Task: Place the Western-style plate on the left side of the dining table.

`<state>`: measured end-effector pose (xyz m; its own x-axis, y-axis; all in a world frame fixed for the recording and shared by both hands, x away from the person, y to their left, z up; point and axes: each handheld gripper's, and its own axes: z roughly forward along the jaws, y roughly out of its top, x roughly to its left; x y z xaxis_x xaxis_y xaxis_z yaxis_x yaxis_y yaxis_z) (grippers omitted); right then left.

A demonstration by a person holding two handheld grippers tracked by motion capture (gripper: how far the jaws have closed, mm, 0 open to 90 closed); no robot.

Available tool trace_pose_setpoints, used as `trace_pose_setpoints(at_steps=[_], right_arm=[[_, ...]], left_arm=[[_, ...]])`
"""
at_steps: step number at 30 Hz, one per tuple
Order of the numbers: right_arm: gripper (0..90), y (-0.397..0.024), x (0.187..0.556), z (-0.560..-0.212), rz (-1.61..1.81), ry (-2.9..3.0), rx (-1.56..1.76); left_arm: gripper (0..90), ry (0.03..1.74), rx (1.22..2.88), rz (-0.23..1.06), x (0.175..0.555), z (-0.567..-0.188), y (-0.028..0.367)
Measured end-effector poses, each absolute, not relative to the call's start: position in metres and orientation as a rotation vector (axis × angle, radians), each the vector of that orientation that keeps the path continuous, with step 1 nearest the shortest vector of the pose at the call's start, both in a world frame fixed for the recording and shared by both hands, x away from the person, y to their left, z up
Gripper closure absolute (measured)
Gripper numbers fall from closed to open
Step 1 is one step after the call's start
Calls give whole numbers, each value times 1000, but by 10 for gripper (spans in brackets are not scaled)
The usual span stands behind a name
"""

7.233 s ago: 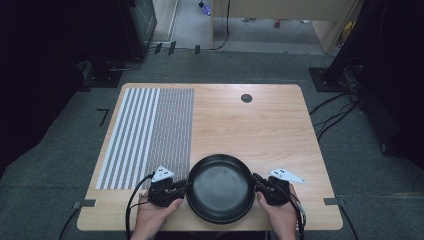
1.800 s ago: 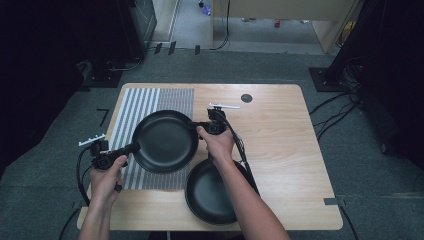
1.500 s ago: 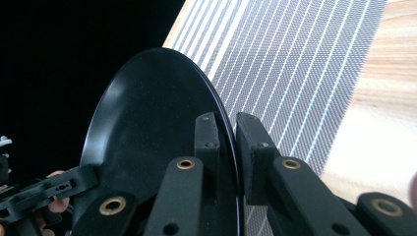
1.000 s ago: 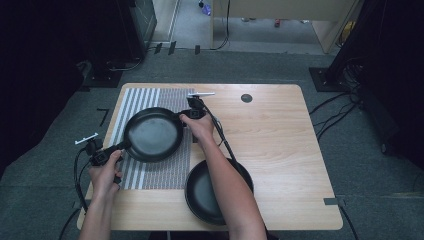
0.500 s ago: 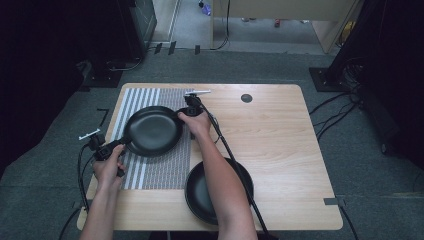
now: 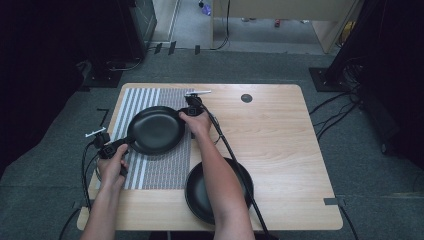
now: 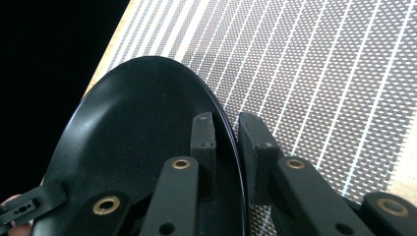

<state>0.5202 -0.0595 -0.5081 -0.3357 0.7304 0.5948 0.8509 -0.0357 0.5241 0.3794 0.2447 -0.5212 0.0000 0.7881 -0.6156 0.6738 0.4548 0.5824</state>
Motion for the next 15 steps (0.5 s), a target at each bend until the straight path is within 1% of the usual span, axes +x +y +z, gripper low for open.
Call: trace_pose_setpoints(at_steps=[5,7,9,13,15], right_arm=[[774,-56,518,-510,-1300,-2167,-1707],[772,-56,517,-511,-1310,-2182,-1695],[757,-54,515,-509,-1300,-2204,-1705],[655,-50,510,-502,-1285,-2261,-1711],[607,-51,508,-498,-1285,-2300,-1730]], left_arm=[[756,1713,1284,162,379,-522,244],[708,1697,1291,168,378,-521,244],[655,1664,1298,207,377,-519,245],[529,1661,1281,254,374,-514,250],[496,1679,1268,266,374,-512,251]])
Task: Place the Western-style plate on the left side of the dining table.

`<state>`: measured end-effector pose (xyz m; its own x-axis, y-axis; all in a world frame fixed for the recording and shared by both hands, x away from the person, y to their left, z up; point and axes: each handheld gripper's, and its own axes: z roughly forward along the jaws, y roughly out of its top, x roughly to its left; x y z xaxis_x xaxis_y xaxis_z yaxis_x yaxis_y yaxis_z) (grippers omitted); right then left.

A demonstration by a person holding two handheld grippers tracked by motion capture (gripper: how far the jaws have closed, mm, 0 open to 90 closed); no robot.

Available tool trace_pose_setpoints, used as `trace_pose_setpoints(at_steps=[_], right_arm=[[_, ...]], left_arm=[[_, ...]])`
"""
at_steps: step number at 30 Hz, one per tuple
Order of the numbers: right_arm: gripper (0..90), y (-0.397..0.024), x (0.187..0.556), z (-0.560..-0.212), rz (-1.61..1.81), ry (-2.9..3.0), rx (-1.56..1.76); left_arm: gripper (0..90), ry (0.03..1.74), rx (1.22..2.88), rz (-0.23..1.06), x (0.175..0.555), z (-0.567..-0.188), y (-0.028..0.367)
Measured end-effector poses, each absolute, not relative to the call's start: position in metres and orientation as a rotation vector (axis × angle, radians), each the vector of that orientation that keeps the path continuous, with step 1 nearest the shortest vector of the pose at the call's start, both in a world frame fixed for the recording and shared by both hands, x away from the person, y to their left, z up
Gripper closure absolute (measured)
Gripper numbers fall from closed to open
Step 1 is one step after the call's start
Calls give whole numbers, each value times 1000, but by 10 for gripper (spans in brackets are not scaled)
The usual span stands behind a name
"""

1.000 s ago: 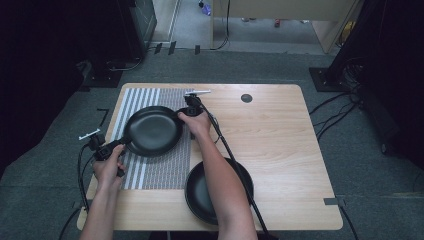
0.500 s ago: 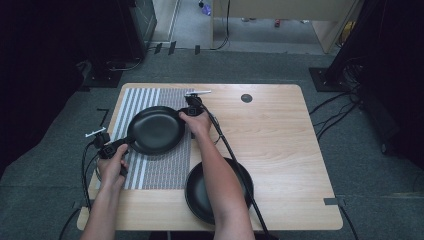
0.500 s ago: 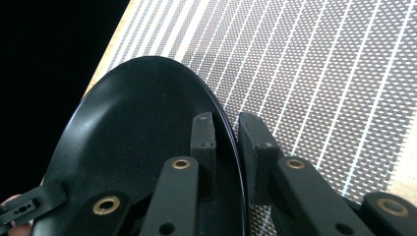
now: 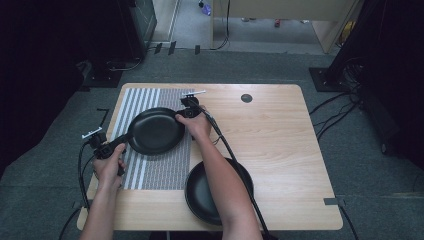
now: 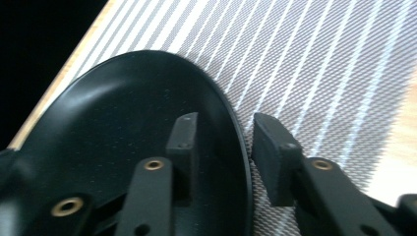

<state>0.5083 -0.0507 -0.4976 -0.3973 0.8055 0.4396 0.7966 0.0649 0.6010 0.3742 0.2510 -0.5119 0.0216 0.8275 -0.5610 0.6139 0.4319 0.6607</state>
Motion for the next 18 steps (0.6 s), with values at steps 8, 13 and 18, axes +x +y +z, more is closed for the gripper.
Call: trace_pose_setpoints(at_steps=[8,13,18], right_arm=[[546,-66,501,-484,1185,2191,1615],[494,-81,495,-477,1306,2164,1697],[348,-99,487,-466,1311,2179,1704]], left_arm=[[461,1619,1303,304,366,-497,245],[428,1570,1341,279,358,-490,242],[347,1545,1367,303,346,-483,240]])
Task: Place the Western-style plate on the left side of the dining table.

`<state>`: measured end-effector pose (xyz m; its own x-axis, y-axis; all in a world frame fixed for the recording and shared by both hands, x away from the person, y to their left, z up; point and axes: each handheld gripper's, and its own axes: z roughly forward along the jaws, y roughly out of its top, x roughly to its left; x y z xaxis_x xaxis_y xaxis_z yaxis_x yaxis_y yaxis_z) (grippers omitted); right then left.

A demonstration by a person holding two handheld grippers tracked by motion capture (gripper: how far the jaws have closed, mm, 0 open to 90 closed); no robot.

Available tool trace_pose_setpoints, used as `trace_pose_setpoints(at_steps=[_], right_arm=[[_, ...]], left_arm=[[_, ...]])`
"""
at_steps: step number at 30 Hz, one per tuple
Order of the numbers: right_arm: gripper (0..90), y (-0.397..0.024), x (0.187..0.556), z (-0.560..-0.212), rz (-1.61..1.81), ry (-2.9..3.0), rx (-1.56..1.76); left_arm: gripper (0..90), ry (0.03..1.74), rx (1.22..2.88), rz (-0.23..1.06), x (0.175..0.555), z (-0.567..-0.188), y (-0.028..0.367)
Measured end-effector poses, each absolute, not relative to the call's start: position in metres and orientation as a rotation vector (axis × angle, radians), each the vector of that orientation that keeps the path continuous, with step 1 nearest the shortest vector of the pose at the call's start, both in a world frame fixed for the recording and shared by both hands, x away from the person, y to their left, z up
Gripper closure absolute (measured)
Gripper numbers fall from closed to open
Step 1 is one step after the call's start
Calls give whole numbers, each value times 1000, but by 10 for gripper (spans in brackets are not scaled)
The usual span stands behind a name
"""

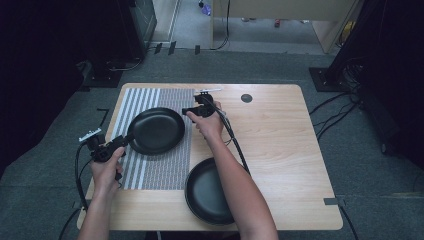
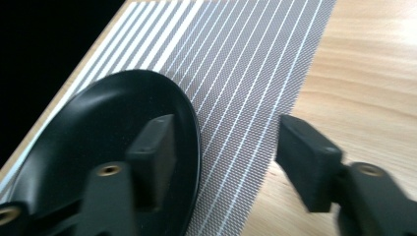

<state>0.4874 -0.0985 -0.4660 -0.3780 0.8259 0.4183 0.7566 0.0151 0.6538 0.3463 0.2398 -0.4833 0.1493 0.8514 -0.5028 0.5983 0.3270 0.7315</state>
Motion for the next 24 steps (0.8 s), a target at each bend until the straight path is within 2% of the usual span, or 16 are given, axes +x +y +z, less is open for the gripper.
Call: trace_pose_setpoints(at_steps=[4,7,12,15,24], right_arm=[[262,-118,482,-456,1333,2123,1796],[245,-131,476,-452,1398,2117,1798],[241,-142,457,-445,1363,2100,1713],[243,-147,446,-444,1334,2110,1670],[243,-178,411,-439,1275,2095,1558]], left_arm=[[308,1526,1399,321,334,-477,239],[301,1507,1425,340,325,-472,239],[288,1498,1441,377,308,-465,240],[304,1514,1452,441,298,-464,240],[304,1531,1523,503,269,-477,227]])
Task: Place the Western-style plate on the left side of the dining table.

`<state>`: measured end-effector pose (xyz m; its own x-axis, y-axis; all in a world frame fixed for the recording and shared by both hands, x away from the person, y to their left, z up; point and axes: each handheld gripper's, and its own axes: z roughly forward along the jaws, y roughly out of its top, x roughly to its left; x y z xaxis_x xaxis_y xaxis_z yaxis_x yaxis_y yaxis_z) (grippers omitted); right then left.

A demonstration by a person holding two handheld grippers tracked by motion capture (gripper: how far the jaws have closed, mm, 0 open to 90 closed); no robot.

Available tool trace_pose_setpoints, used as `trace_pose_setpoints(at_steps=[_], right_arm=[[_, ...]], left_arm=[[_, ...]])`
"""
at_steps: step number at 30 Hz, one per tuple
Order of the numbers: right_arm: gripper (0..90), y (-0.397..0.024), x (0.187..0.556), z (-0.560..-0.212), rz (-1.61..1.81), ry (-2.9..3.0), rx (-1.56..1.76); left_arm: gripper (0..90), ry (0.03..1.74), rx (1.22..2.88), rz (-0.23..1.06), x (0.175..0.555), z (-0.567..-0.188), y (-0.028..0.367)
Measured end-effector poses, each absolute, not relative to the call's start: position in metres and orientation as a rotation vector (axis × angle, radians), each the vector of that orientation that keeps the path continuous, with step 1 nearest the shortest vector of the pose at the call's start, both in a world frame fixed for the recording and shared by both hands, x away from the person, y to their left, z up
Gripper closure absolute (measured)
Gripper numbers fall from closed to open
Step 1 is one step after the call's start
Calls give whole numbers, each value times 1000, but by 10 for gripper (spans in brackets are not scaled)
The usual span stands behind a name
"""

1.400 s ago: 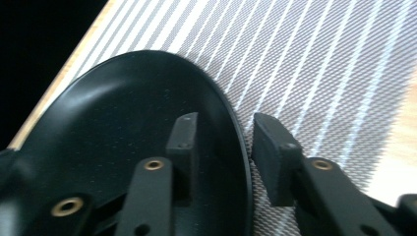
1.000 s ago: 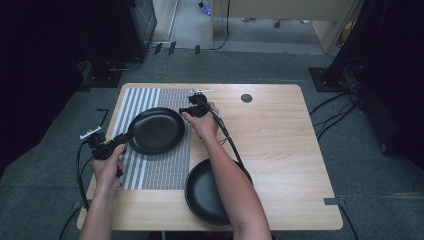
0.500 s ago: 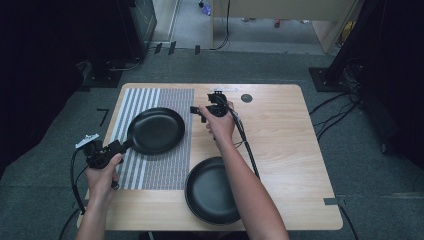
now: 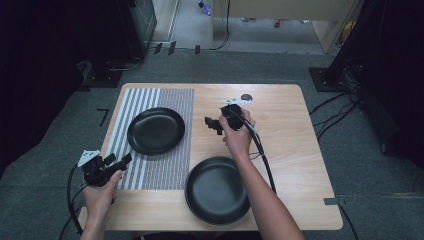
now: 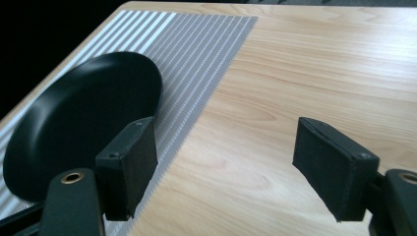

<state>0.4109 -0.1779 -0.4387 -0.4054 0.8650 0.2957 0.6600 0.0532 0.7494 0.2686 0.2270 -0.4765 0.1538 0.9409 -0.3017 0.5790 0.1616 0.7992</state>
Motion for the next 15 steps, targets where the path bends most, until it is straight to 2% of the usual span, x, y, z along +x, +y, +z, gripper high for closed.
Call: trace_pose_setpoints(at_steps=[6,15], right_arm=[[240,-204,388,-436,1231,2102,1523],[240,-250,351,-438,1195,2053,1522]], left_arm=[[310,1532,1558,549,248,-486,220],[288,1536,1629,555,240,-499,217]])
